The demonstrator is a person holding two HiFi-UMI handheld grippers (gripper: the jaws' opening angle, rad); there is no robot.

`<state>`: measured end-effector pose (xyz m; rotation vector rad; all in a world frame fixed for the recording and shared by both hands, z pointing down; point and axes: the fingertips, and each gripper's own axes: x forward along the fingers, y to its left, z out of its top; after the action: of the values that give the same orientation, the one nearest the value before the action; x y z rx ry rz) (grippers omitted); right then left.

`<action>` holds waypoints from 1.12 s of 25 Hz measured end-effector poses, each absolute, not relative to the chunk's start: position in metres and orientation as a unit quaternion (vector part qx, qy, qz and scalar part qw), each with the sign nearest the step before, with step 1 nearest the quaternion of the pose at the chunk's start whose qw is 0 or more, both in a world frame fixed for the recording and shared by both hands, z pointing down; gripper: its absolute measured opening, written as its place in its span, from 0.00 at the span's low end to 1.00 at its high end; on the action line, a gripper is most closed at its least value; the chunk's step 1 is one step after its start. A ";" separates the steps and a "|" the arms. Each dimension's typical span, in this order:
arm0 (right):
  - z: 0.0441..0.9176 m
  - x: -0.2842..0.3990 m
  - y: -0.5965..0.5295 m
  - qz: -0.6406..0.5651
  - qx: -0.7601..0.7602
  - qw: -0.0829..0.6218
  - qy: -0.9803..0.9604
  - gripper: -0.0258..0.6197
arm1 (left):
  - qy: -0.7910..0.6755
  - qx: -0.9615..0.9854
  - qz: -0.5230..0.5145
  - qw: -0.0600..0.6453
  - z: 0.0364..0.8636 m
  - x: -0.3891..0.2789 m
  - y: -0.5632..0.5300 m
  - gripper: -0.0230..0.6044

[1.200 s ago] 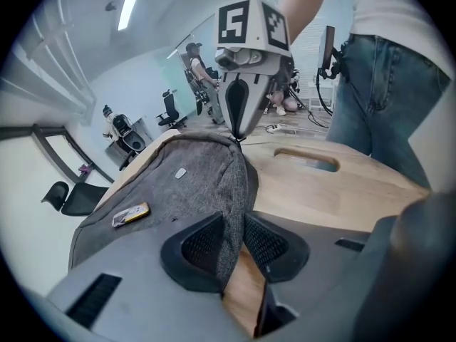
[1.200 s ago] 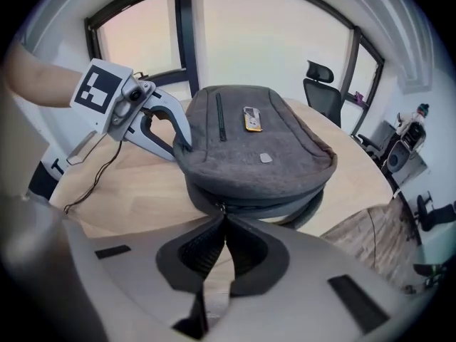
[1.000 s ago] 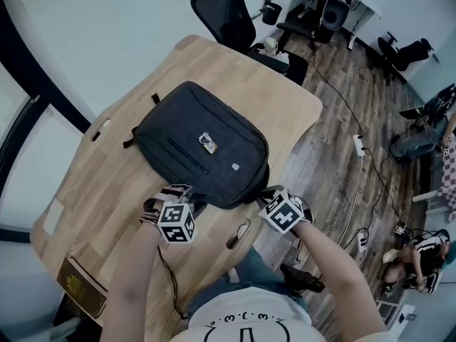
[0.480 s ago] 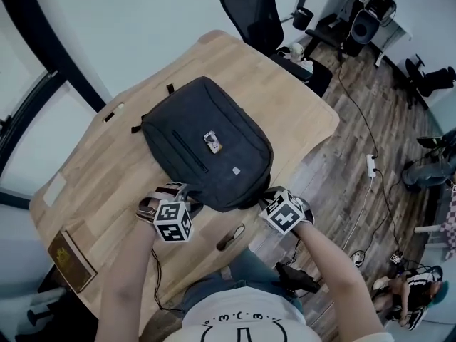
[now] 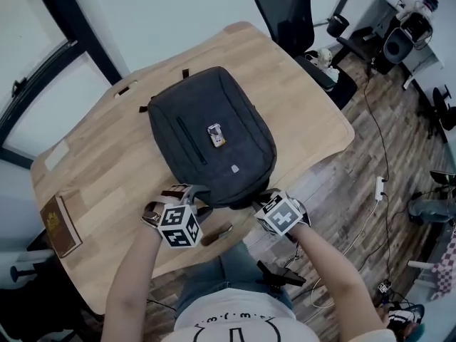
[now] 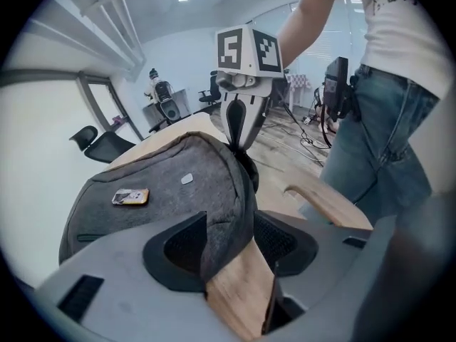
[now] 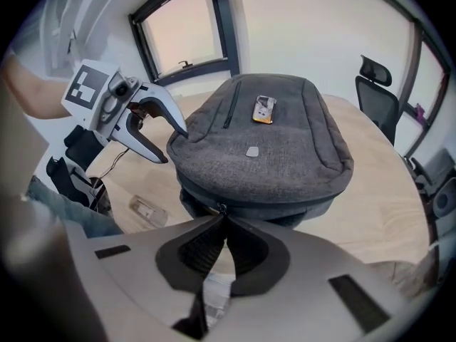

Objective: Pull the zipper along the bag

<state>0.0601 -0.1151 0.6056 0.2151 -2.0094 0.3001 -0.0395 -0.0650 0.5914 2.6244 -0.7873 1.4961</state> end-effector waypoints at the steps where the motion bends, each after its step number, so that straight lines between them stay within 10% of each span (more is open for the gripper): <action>1: 0.605 0.060 -0.115 0.128 0.089 0.521 -0.840 0.14 | -0.262 0.840 0.475 0.012 0.588 -0.036 -0.068 0.34; 28: 0.608 0.049 -0.114 0.117 0.098 0.457 -0.876 0.12 | -0.411 0.757 0.494 0.114 0.603 0.004 -0.091 0.30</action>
<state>0.0495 -0.1145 0.6084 0.2404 -2.1590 0.2872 0.0041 -0.0906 0.6026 2.2200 -1.2059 1.4495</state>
